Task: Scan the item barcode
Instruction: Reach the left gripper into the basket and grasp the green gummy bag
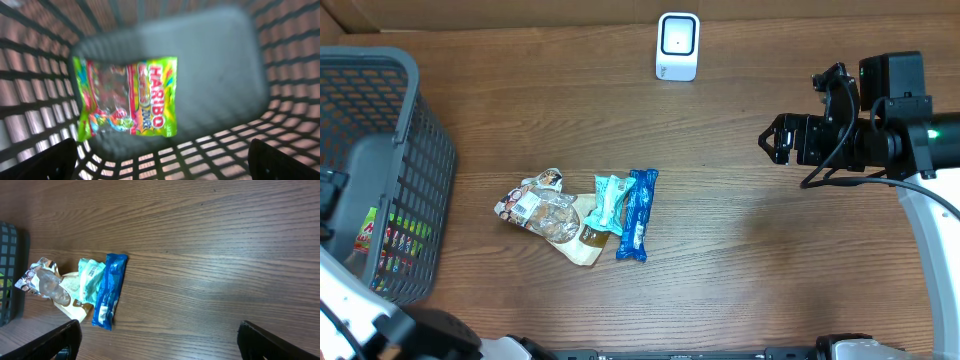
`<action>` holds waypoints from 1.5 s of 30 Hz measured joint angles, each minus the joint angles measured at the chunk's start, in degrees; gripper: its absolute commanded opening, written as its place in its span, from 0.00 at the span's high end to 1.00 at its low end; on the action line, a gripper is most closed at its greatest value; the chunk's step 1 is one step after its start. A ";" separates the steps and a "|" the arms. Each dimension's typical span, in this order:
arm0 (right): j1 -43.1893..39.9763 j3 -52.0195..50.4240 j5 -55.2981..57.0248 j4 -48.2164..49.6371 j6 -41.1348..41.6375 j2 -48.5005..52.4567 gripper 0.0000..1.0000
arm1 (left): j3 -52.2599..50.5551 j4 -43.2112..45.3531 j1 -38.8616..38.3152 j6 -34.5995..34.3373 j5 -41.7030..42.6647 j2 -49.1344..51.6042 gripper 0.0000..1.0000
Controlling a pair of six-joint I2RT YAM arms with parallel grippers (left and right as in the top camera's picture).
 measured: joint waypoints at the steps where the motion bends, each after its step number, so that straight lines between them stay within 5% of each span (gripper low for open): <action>1: 0.02 0.00 0.02 0.00 0.00 0.00 0.00 | -0.87 0.00 -0.09 0.00 0.07 1.07 0.00; 8: 0.02 0.00 0.00 -0.04 0.00 0.00 0.00 | -8.72 2.03 -0.20 -3.10 -1.60 8.07 0.00; 20: 0.02 0.00 0.00 -0.59 0.02 0.00 0.00 | -22.80 17.66 -0.20 -7.78 -7.02 14.10 0.02; 21: 0.00 0.00 0.00 -0.59 -0.02 0.00 0.00 | -23.19 18.47 -0.20 -7.82 -7.17 14.10 0.08; 24: 0.02 0.00 0.00 -0.66 0.02 0.02 0.00 | -24.92 21.97 -0.20 -8.70 -7.52 14.10 0.67; 26: 0.02 0.00 0.00 -0.70 0.00 0.00 0.00 | -25.88 23.26 -0.22 -8.81 -8.44 14.08 0.92; 34: 0.02 0.00 0.00 -0.42 0.02 0.00 0.00 | -25.88 23.85 -0.15 -8.81 -7.80 13.97 0.96; 40: 0.02 0.00 0.00 -0.13 0.00 0.00 0.00 | -20.37 18.12 0.15 -7.06 5.31 14.51 0.96; 45: 0.02 0.00 0.00 -0.20 0.00 0.00 0.00 | -5.60 9.90 0.13 -3.72 16.87 15.37 0.96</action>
